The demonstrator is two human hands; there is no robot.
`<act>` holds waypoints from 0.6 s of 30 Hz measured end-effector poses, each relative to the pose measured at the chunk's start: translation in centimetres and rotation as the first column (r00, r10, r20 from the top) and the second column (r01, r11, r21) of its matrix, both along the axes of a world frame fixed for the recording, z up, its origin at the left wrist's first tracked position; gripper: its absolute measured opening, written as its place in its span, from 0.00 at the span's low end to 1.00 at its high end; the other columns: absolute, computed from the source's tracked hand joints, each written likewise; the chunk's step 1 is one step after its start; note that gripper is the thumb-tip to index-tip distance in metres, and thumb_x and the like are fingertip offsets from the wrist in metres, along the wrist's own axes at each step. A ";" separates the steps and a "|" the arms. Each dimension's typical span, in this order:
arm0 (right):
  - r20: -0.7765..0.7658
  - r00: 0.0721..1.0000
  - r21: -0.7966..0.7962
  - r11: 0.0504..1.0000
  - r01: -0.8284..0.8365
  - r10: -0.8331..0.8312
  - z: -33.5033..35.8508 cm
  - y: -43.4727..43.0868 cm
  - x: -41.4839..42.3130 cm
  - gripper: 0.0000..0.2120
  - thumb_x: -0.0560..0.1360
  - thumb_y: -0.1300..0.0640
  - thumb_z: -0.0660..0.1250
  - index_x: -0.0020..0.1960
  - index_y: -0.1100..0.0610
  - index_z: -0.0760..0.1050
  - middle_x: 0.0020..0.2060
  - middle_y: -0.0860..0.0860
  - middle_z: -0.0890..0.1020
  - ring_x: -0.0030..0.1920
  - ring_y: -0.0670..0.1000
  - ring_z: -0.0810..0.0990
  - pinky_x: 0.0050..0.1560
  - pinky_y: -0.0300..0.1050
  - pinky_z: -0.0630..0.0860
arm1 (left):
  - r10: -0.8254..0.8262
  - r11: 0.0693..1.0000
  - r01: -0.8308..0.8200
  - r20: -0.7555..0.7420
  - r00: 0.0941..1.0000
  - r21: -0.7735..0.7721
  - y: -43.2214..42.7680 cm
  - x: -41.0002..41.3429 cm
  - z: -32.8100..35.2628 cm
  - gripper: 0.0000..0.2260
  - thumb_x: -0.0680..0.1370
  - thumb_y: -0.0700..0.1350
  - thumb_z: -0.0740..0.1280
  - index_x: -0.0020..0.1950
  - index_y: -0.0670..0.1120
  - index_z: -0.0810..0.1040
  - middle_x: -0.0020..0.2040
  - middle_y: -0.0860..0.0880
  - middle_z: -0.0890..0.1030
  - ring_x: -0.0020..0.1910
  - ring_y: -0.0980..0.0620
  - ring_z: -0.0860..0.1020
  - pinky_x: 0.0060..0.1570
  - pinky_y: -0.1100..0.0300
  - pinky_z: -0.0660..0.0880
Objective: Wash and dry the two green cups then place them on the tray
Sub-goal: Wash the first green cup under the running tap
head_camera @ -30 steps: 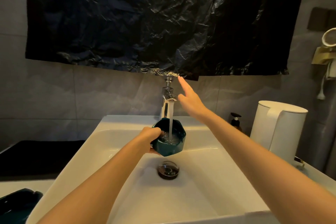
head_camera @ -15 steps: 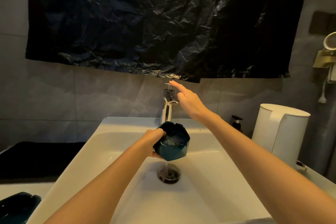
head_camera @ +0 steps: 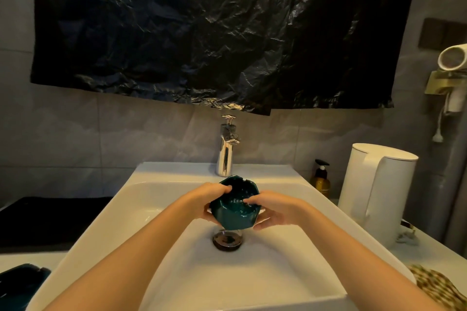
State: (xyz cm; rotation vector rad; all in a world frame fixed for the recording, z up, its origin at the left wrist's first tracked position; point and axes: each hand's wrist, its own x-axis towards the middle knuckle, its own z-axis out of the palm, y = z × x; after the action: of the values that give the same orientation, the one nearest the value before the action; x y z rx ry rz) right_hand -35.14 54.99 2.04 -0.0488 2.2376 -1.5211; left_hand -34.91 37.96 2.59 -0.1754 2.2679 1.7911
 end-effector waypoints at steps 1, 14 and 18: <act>-0.039 0.999 0.007 1.000 -0.022 0.022 -0.2 0.1 -0.1 0.14 0.81 0.59 0.60 0.66 0.54 0.66 0.59 0.56 0.76 0.53 0.56 0.80 0.49 0.47 0.81 | -0.010 0.999 0.008 -0.039 0.999 -0.036 0.1 -0.1 -0.1 0.12 0.80 0.46 0.62 0.62 0.43 0.71 0.58 0.42 0.77 0.56 0.42 0.77 0.48 0.46 0.80; -0.624 0.756 0.386 0.919 0.081 0.196 -2.5 1.1 -0.3 0.15 0.80 0.64 0.58 0.62 0.51 0.61 0.59 0.55 0.76 0.53 0.53 0.77 0.47 0.42 0.79 | -0.422 0.800 0.051 -0.500 0.756 -0.598 -0.2 -0.1 -2.4 0.21 0.76 0.38 0.64 0.65 0.50 0.60 0.55 0.48 0.75 0.52 0.50 0.76 0.49 0.57 0.79; -0.770 0.589 0.412 0.896 0.166 0.245 -2.1 1.7 -0.1 0.17 0.78 0.63 0.61 0.62 0.52 0.61 0.55 0.54 0.78 0.49 0.54 0.77 0.50 0.51 0.78 | -0.481 0.744 -0.090 -0.625 0.614 -0.662 -0.4 0.3 -2.5 0.22 0.77 0.43 0.64 0.67 0.50 0.57 0.57 0.48 0.75 0.47 0.52 0.77 0.44 0.63 0.77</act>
State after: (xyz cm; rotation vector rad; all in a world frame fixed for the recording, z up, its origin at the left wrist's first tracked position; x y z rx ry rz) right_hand -35.24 56.73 -0.08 -0.8190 3.2261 -0.9740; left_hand -34.59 37.55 0.13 0.9208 3.2413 0.9208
